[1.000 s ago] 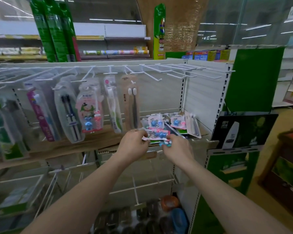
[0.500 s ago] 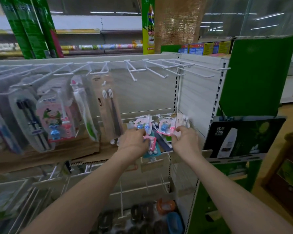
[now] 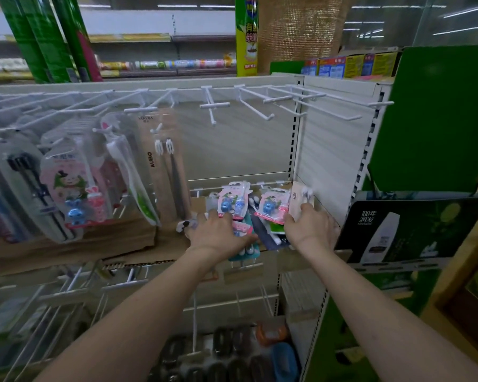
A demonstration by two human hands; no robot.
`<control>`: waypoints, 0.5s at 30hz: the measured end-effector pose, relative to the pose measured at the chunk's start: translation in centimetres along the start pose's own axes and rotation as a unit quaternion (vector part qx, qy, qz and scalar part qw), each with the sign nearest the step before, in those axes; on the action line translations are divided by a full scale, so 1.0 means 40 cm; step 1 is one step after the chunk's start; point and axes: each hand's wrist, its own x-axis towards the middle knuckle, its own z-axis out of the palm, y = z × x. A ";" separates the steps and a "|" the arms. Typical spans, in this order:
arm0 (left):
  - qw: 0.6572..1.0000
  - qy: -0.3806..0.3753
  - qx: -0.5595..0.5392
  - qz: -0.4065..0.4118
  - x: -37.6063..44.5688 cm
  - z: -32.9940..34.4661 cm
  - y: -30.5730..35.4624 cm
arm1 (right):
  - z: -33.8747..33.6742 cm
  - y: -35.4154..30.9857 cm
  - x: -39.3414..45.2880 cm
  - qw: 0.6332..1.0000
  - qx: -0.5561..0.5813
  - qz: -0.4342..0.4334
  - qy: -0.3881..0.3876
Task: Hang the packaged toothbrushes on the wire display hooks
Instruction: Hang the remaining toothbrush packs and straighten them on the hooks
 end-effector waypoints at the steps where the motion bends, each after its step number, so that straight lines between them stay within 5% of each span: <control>1: 1.000 -0.004 -0.010 0.000 0.001 0.000 -0.001 | -0.001 -0.001 0.000 1.000 -0.001 0.001 -0.003; 15: 0.991 0.048 -0.122 -0.031 -0.027 -0.015 -0.016 | -0.028 -0.024 -0.025 0.997 0.081 -0.001 -0.009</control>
